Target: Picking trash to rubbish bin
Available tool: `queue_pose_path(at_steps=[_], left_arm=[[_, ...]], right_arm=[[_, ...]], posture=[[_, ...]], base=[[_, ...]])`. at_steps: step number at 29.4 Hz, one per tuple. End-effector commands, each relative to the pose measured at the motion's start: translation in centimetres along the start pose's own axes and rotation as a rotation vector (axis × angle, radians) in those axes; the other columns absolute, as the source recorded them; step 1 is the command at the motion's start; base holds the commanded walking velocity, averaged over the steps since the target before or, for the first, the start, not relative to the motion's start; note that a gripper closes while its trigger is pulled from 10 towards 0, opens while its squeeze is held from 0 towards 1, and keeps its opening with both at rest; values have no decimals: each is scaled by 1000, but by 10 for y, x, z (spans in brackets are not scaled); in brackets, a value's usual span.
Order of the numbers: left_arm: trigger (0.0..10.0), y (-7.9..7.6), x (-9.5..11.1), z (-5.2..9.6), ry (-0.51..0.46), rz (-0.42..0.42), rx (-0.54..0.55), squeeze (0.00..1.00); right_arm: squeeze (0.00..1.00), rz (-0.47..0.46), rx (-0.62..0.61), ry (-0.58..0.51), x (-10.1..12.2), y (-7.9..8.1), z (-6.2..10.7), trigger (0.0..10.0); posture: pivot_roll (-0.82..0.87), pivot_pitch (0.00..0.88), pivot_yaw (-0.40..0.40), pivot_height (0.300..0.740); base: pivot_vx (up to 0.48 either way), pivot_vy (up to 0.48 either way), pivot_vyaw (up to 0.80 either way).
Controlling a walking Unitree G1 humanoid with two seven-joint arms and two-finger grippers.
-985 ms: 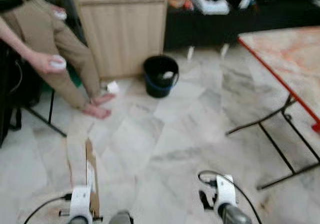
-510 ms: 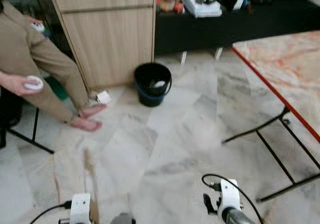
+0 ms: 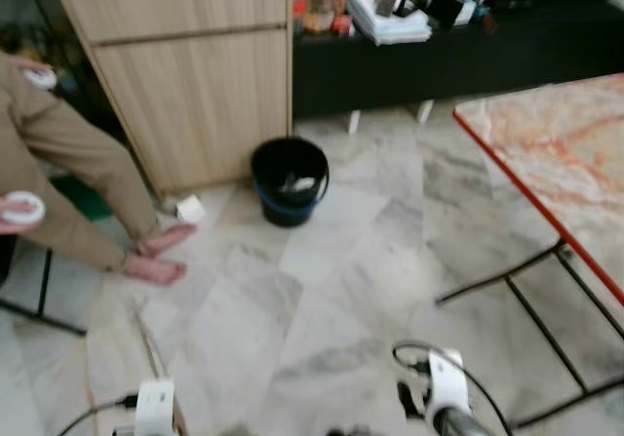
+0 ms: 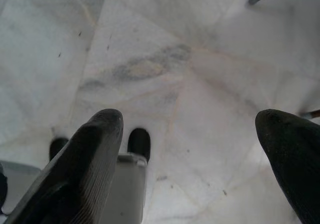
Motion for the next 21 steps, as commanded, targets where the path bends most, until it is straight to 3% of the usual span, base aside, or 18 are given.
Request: queue_pose_path(at_steps=[1,21], left_arm=[[10000,7,-11,3,33,-4,16,0],[10000,11,-18,5,59,-18,16,0]], right_arm=[[0,-6,12,22,-8,7,1,10000],[0,-23,33,22,-6,13,0,10000]], posture=[[111,207,-63,740],[110,161,-44,740]], base=[[416,0,0],[407,0,0]])
Point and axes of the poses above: a point about 5 cm out from each wrist's last joint towards the gripper, its own z axis pointing back from the gripper into the wrist, its own x axis along the axis of the wrist's last joint, y = z × x, the point moved 3 cm from there along -z, pointing out of the wrist towards the gripper, and after that the axes turned 3 degrees about -z, right-handed, at the moved point
